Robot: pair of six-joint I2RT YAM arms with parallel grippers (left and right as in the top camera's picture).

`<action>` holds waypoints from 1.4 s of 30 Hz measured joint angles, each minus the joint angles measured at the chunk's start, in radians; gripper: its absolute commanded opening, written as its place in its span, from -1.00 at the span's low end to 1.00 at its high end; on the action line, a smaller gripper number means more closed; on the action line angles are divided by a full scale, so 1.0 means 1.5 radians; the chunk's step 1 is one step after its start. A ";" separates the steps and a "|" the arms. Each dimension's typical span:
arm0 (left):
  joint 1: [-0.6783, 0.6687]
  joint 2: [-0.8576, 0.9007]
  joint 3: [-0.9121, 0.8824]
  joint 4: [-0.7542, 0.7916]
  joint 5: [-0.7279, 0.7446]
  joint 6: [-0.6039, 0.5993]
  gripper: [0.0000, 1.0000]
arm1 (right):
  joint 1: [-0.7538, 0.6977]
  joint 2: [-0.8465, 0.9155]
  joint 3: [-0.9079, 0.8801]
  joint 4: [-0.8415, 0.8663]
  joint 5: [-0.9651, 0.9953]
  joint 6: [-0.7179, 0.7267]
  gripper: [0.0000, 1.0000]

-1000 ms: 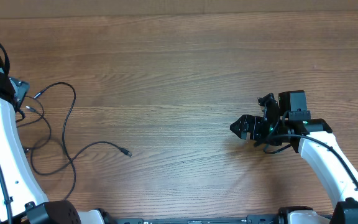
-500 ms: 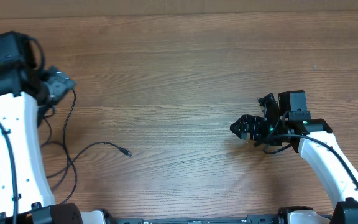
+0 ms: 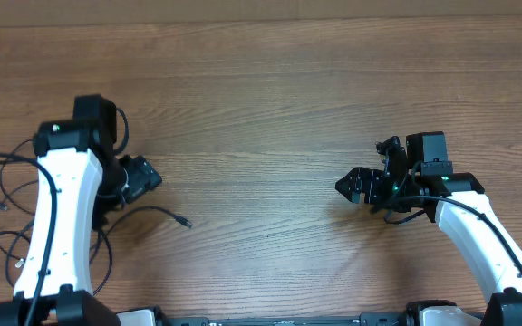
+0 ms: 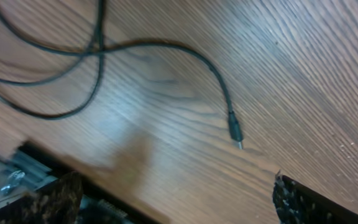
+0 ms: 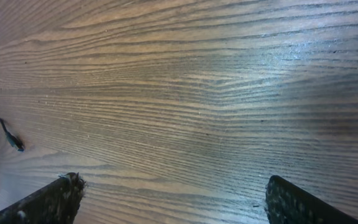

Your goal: Untangle cables

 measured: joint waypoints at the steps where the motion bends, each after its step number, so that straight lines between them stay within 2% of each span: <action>1: 0.000 -0.010 -0.021 0.016 0.010 0.000 0.98 | 0.000 0.000 0.000 0.000 0.000 0.000 0.84; 4: -0.007 -0.024 -0.080 0.089 0.040 0.003 0.99 | 0.000 0.000 0.000 0.000 0.000 0.000 0.84; 8: -0.040 -0.018 -0.151 0.198 0.087 0.050 0.99 | 0.000 0.000 0.000 0.000 0.000 0.000 0.84; 13: -0.097 0.026 -0.174 0.230 0.113 0.070 1.00 | 0.000 0.000 0.000 0.000 0.000 0.000 0.85; 21: -0.156 0.139 -0.174 0.244 0.123 0.046 0.85 | 0.000 0.000 0.000 0.000 0.000 0.000 0.85; 27: -0.161 0.183 -0.176 0.245 0.115 0.017 0.59 | 0.000 0.000 0.000 0.000 0.000 0.000 0.85; 32: -0.161 0.190 -0.176 0.245 0.092 0.003 0.06 | 0.000 0.000 0.000 0.000 -0.001 0.000 0.85; 42: -0.161 0.190 -0.176 0.255 0.045 -0.011 0.04 | 0.000 0.000 0.000 0.000 0.000 0.000 0.85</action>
